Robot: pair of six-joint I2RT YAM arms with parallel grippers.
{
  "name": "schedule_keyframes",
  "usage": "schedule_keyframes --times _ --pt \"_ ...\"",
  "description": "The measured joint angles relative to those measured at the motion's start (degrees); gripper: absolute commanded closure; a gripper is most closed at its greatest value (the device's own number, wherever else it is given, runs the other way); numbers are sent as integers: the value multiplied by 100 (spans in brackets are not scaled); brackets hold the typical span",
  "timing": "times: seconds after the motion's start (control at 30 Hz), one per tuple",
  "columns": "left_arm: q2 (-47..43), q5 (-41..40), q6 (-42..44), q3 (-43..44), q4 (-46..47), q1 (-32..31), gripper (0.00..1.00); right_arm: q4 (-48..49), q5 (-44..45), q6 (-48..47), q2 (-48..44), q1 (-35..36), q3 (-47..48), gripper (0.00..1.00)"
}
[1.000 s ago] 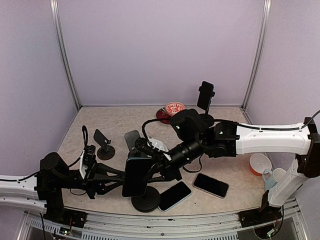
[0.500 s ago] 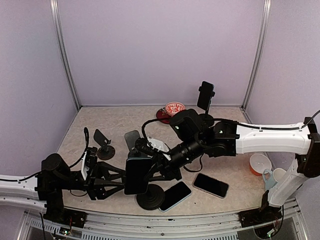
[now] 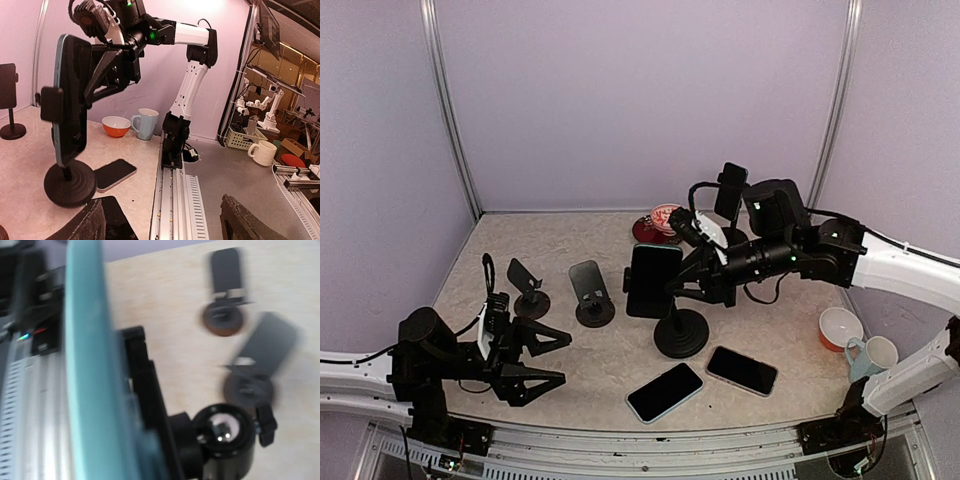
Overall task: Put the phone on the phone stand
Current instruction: Pick up the phone stand with the phone from the corner of the board, then place the phone stand with the phone at the corner of the board.
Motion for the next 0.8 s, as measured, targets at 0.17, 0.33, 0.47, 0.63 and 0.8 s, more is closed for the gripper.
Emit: schedule_keyframes --times 0.17,0.33,0.47,0.63,0.8 --pt "85 -2 15 2 4 0 16 -111 258 -234 -614 -595 -210 93" --pt "251 0 17 17 -7 0 15 -83 319 -450 -1001 -1331 -468 93" --pt "264 -2 24 116 -28 0 14 -63 431 -538 -1040 -1978 -627 94" --pt "177 -2 22 157 -35 0 14 210 546 -393 -1043 -2691 -892 94" --pt "-2 -7 13 155 -61 0 14 791 455 4 -1040 -3392 -1338 95"
